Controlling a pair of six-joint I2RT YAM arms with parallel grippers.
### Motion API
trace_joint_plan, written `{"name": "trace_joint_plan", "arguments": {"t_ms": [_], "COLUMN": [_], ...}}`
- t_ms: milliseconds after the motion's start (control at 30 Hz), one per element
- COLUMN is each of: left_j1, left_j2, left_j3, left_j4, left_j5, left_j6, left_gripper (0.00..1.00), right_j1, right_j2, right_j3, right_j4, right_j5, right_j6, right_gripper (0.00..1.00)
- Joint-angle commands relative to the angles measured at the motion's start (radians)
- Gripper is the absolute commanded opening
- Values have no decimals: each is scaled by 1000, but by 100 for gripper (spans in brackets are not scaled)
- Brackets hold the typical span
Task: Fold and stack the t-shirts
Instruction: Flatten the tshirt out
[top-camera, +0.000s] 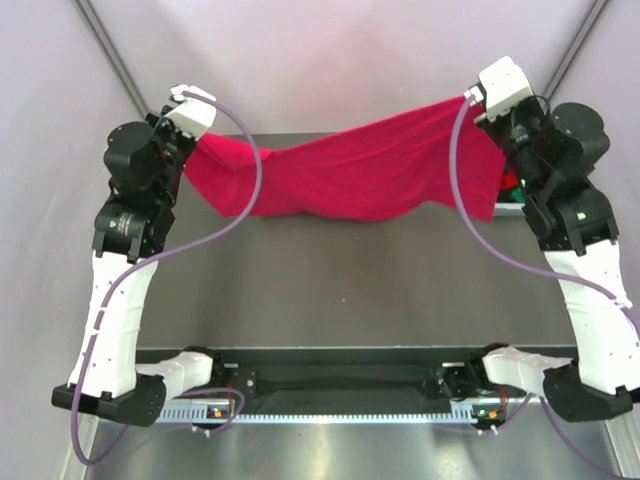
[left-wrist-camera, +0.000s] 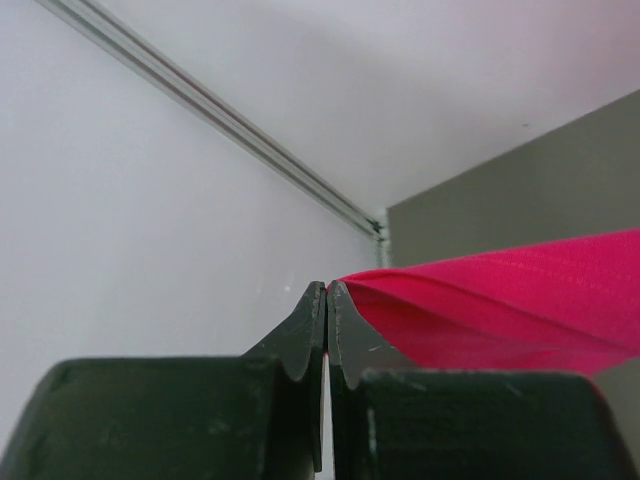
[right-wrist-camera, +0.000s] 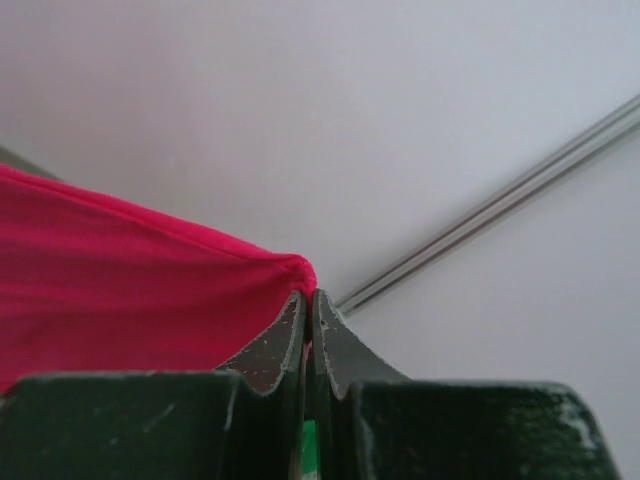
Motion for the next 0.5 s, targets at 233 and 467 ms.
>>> {"name": "trace_joint_plan", "arguments": {"t_ms": [233,467], "left_j1": [19,21], "left_j2": [-128,-95], "left_j3": [-42,-230], "left_j4": [-408,-343], "left_j5": [182,164], "left_j6": [-462,-504], "left_gripper": [0,0], "right_j1": [-15,-25], "right_j2": [-255,-200], "right_j3": [-162,-247], "right_j4": [-335,-278], "right_j5": [-195,-257], "right_j6": [283,395], "right_gripper": [0,0]}}
